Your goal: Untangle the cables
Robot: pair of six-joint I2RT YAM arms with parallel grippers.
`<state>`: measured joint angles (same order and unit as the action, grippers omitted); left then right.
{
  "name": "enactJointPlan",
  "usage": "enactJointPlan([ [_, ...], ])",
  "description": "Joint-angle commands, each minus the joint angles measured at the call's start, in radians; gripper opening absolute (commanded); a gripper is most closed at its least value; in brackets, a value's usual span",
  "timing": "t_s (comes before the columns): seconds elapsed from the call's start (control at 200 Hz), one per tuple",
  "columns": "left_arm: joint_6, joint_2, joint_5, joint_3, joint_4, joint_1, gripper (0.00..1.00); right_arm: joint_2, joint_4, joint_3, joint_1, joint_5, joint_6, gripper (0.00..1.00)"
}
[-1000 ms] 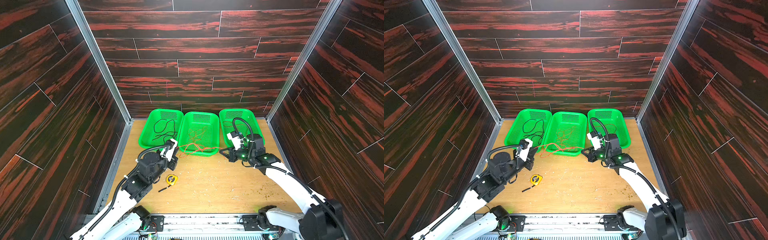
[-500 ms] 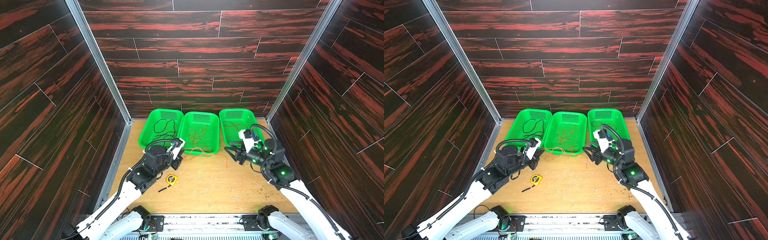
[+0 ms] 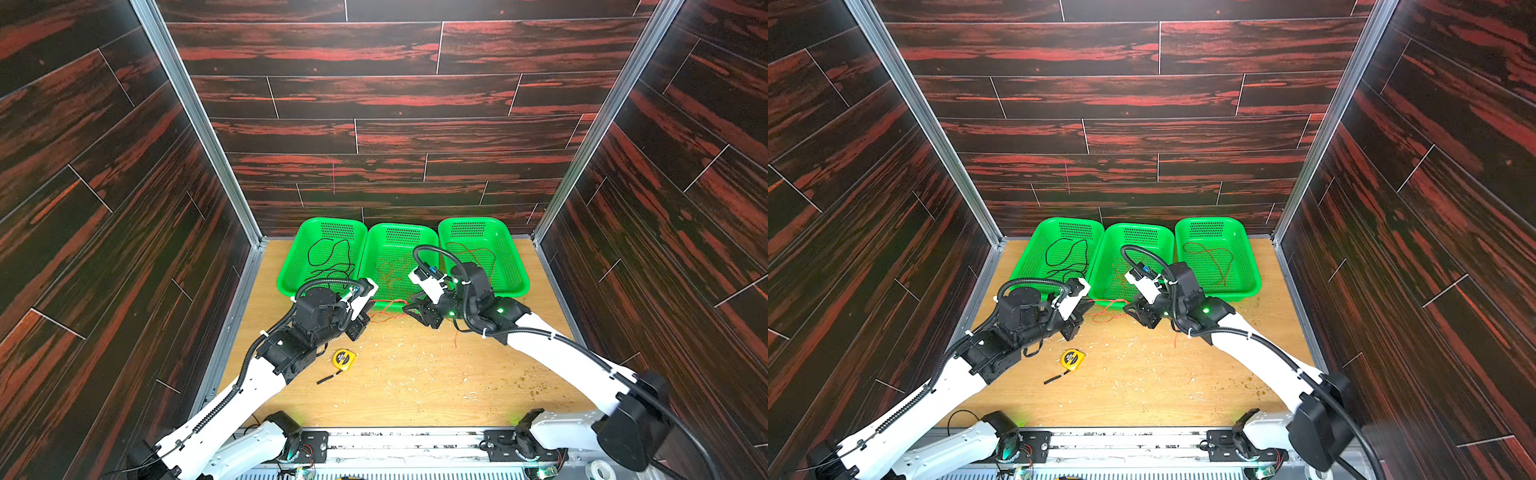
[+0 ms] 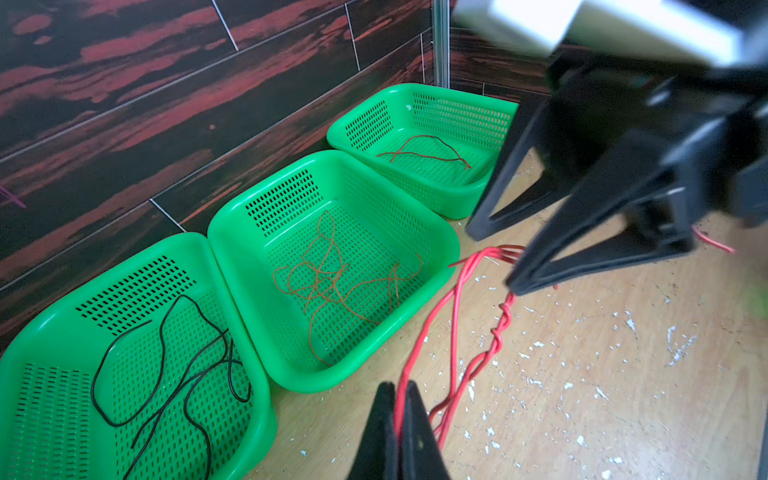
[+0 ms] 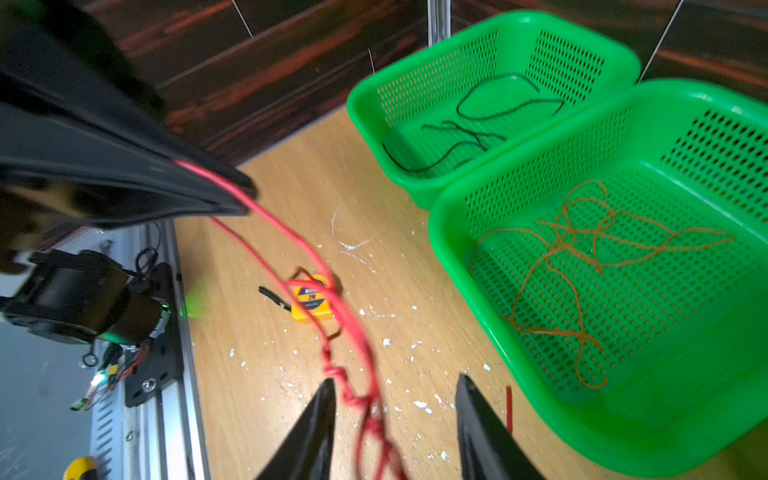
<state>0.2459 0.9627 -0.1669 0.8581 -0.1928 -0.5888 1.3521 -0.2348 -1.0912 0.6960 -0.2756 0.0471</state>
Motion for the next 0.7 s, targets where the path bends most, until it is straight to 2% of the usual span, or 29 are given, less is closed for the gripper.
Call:
enactJointPlan([
  [0.0,0.034,-0.001,-0.018,0.042,-0.014,-0.004,0.00,0.051,0.009,-0.038,0.004,0.004,0.006,0.36],
  [0.095,0.033,0.002,-0.021,0.050,-0.015,-0.005,0.00,0.065,0.038,-0.033,0.004,0.053,-0.029,0.11],
  [0.155,0.018,0.004,-0.013,0.052,-0.011,-0.005,0.02,0.057,0.075,-0.020,0.004,0.074,-0.055,0.00],
  [0.175,0.006,0.002,-0.006,0.051,-0.006,-0.005,0.11,0.050,0.090,-0.013,0.004,0.082,-0.064,0.00],
  [0.205,-0.015,-0.001,0.014,0.045,0.006,-0.005,0.33,0.039,0.119,-0.002,0.004,0.099,-0.082,0.00],
  [0.225,-0.033,-0.006,0.033,0.039,0.020,-0.005,0.44,0.030,0.139,0.006,0.004,0.111,-0.099,0.00],
  [0.351,-0.185,-0.080,0.169,-0.041,0.156,-0.004,0.98,-0.005,0.242,0.043,-0.001,0.149,-0.189,0.00],
  [0.481,-0.307,-0.147,0.201,-0.111,0.241,-0.004,0.99,-0.004,0.316,0.048,-0.005,0.144,-0.278,0.00],
  [0.696,-0.491,-0.167,0.125,-0.217,0.405,-0.005,0.91,0.006,0.443,0.047,-0.006,0.055,-0.392,0.00],
])
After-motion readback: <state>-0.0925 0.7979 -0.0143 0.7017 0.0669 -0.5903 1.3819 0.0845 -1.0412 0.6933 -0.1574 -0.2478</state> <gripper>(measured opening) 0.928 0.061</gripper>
